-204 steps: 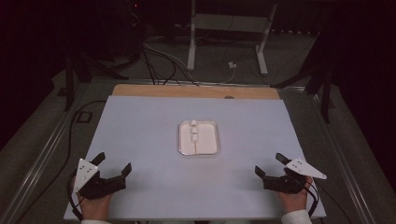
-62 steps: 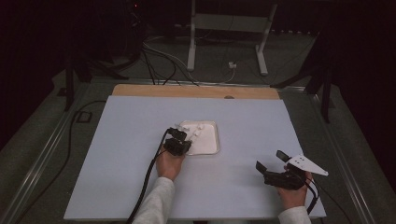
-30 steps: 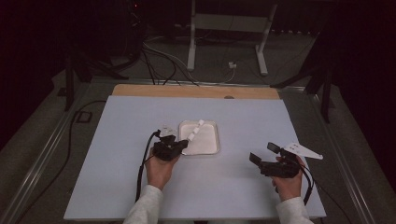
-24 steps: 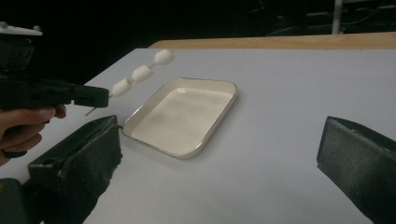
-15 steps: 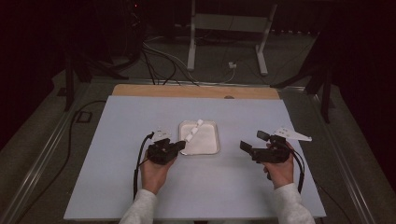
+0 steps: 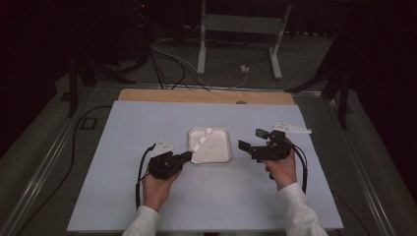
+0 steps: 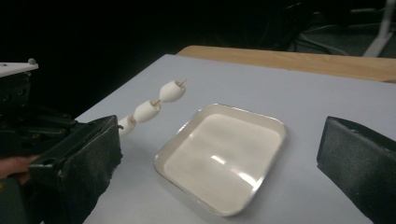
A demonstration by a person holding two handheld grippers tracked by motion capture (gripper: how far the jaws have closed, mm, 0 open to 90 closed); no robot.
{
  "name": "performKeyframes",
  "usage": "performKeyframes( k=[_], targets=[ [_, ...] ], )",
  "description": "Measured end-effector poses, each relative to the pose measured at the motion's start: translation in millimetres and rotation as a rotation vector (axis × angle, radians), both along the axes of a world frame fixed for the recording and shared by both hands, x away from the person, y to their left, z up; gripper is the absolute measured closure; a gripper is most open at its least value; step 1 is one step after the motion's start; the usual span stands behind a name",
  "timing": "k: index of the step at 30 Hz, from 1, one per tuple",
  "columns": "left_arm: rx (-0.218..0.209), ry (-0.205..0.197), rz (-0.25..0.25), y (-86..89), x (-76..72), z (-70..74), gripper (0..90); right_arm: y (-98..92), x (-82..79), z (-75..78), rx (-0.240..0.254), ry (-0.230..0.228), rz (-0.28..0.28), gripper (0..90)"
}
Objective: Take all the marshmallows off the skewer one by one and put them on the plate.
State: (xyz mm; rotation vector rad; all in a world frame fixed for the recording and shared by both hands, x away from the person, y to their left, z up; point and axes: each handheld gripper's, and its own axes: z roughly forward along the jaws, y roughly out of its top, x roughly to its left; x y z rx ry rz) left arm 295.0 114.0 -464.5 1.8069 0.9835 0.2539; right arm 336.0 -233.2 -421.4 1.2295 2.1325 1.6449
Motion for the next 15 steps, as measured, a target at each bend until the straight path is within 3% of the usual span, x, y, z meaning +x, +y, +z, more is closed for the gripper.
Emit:
performKeyframes(
  k=[5,15],
  targets=[
    [-0.022,-0.019,-0.001,3.3,-6.4,-0.5,90.0,15.7,7.6,-0.4,0.003,0.035,0.030,0.0],
    [-0.051,-0.038,-0.026,4.3,-13.6,-1.8,90.0,35.8,19.3,-5.6,0.066,0.120,0.075,4.8]
  ],
)
